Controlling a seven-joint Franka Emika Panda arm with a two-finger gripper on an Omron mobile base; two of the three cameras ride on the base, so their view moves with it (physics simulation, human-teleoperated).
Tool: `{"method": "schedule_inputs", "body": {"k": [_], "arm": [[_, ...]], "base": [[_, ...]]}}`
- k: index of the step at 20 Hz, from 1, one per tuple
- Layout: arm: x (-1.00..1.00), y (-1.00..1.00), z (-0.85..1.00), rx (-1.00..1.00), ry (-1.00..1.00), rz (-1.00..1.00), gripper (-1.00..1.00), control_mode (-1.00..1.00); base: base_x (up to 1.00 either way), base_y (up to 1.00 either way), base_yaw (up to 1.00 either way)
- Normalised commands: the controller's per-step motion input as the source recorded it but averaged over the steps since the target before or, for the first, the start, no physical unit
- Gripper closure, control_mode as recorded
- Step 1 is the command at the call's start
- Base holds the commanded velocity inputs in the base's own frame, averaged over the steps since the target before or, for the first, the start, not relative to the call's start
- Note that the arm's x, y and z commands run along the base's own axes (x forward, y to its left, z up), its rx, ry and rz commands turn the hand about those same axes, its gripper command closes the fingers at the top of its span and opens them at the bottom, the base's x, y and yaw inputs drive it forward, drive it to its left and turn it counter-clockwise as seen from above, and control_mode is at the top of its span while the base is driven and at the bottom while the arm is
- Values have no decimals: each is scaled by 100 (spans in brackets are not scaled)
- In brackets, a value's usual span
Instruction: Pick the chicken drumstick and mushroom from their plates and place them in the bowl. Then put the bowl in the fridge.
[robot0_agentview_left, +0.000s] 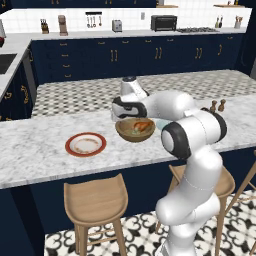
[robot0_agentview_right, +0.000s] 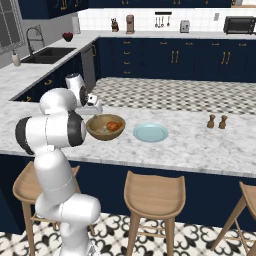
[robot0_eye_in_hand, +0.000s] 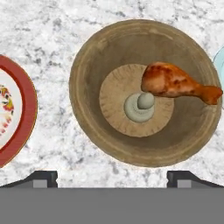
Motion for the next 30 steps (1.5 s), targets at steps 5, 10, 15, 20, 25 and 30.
{"method": "schedule_inputs", "body": {"k": [5,10,15,20,25,30], "arm": [[9,28,-36,-24,-13,28,-100,-100],[7,15,-30,-5,0,6,-100,-100],[23,0,-35,0,-1,1,-100,-100],[26,1,-6,0,0,1,-100,-100],[33,2,-4,-1,4,0,-100,-100],[13,0,-29,-8,0,0,-100,-100]], "base": [[0,0,0],[0,0,0],[0,0,0],[0,0,0],[0,0,0],[0,0,0]]}}
